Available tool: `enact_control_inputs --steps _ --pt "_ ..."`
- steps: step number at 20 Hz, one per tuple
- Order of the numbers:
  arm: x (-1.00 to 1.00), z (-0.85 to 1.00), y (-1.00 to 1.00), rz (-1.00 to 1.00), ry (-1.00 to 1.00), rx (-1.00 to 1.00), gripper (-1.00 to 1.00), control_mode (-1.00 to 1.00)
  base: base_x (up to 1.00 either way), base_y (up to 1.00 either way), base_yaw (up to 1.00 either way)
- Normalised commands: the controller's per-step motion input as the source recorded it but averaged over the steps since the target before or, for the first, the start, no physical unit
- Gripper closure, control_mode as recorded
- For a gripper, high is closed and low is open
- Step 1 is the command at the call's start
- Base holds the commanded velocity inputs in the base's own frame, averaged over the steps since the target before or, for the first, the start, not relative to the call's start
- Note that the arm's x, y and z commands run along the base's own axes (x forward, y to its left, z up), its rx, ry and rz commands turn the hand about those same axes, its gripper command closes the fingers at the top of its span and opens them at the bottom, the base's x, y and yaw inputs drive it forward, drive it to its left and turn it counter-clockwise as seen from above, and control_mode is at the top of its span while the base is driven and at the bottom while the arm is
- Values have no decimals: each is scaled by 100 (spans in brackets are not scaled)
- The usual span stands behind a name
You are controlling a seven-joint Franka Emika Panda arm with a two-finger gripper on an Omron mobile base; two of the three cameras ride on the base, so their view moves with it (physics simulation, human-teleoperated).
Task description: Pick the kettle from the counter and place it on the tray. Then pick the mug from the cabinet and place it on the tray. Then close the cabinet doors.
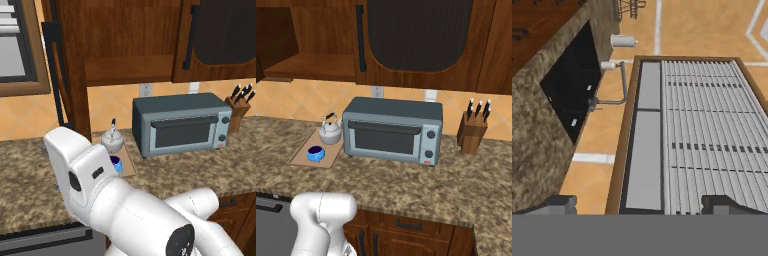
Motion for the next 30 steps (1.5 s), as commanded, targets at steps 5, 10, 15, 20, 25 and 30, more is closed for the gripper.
enact_control_inputs --steps 5,10,15,20,25,30 --pt "18 0 48 -25 0 -1 -100 -100 0 0 0" --pt "33 0 36 -38 0 -1 -100 -100 0 0 0" --pt "24 -5 17 -28 0 0 -100 -100 0 0 0" --pt "34 -14 -1 -23 0 0 -100 -100 0 0 0" --pt "52 -20 -11 -17 1 0 -100 -100 0 0 0" --pt "41 -21 -15 -15 1 0 -100 -100 0 0 0"
